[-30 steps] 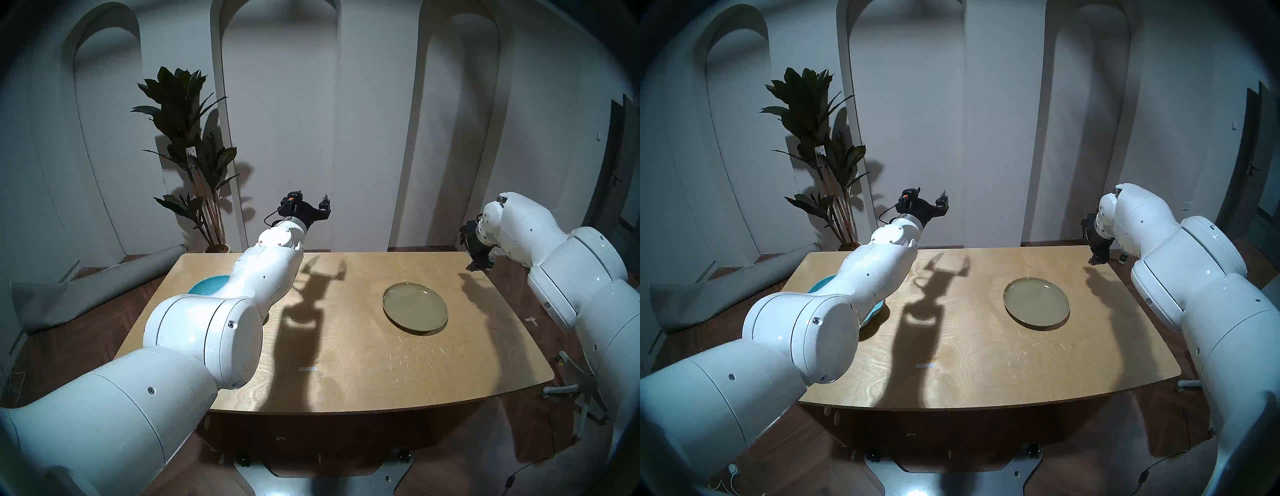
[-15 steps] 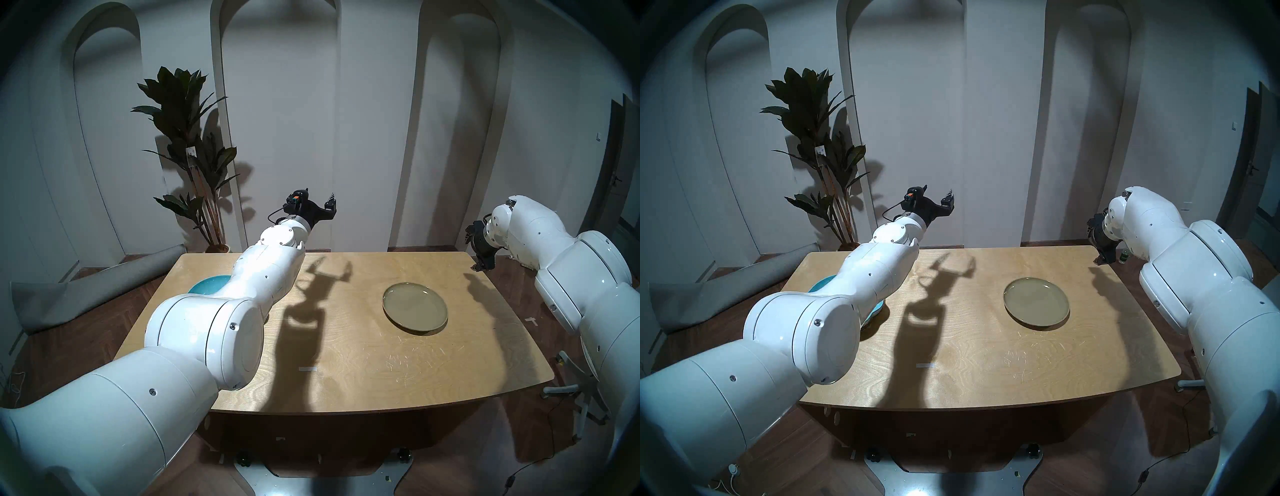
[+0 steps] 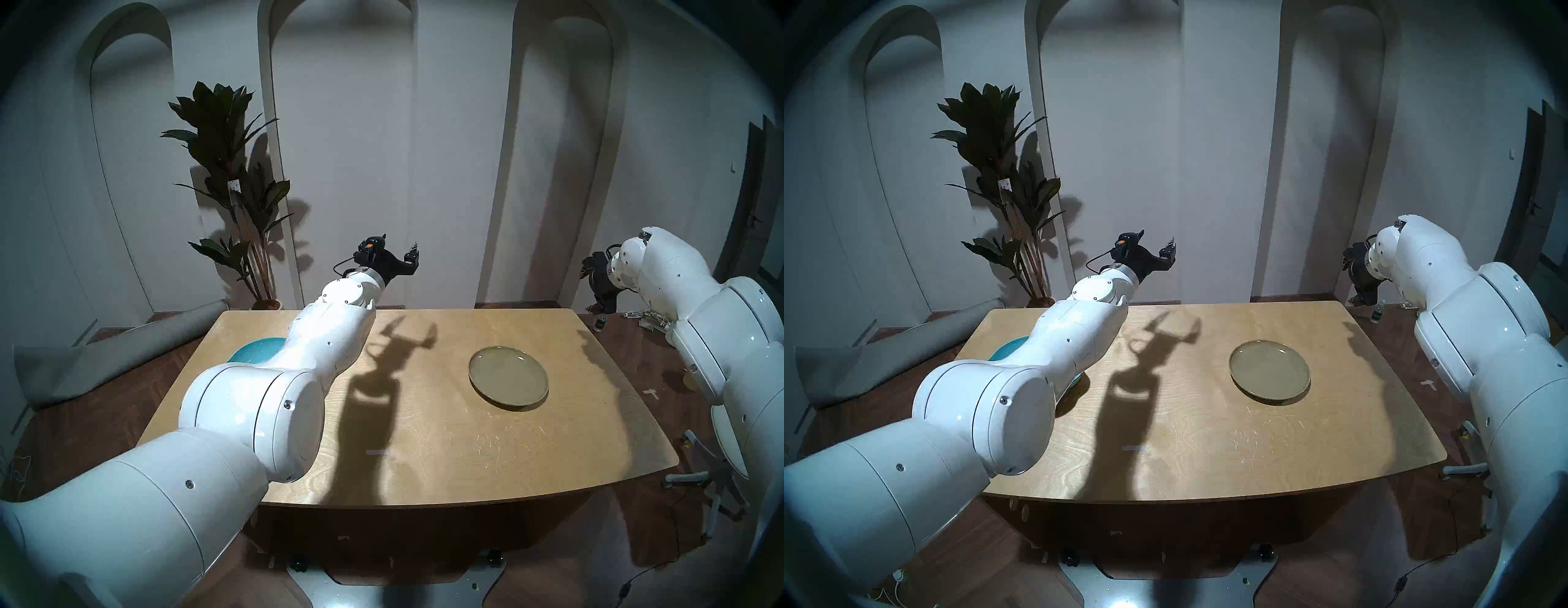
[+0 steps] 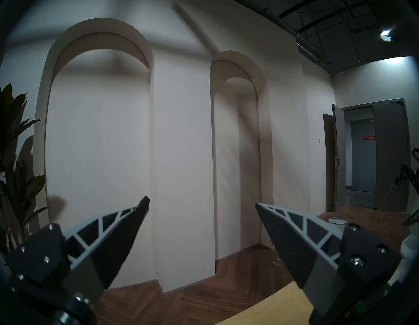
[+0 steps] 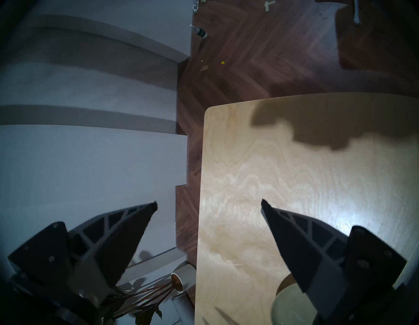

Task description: Stack the plates into one stack

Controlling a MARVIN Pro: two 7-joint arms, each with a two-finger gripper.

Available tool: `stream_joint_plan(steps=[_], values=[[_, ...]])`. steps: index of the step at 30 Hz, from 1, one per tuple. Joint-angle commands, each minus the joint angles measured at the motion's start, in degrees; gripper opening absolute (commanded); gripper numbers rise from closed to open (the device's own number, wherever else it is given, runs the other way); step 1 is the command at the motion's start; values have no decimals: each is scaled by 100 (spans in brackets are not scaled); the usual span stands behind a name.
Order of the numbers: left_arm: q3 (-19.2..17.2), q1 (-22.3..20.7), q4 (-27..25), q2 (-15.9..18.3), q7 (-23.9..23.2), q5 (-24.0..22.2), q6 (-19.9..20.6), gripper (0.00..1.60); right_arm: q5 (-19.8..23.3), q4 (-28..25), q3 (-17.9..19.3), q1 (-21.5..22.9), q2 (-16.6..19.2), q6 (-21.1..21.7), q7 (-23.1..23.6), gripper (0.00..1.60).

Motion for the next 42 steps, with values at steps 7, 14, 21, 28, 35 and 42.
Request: stream_joint_plan(steps=[7, 14, 21, 28, 35, 42], values=[[50, 15, -108, 9, -150, 52, -46, 160, 61, -252, 153, 317, 368, 307, 374, 160], [82, 66, -116, 8, -240, 92, -49, 160, 105, -350, 230, 345, 507, 480, 515, 160], [142, 109, -114, -24, -342, 146, -43, 160, 142, -451, 300, 377, 603, 629, 640, 160], [249, 117, -147, -70, -513, 238, -56, 160, 183, -597, 380, 384, 696, 827, 794, 160], [347, 98, -215, -109, -663, 320, -81, 160, 211, -707, 433, 347, 762, 988, 911, 160], [432, 164, -233, -100, -795, 404, -92, 160, 232, -804, 472, 326, 816, 1125, 1006, 160]])
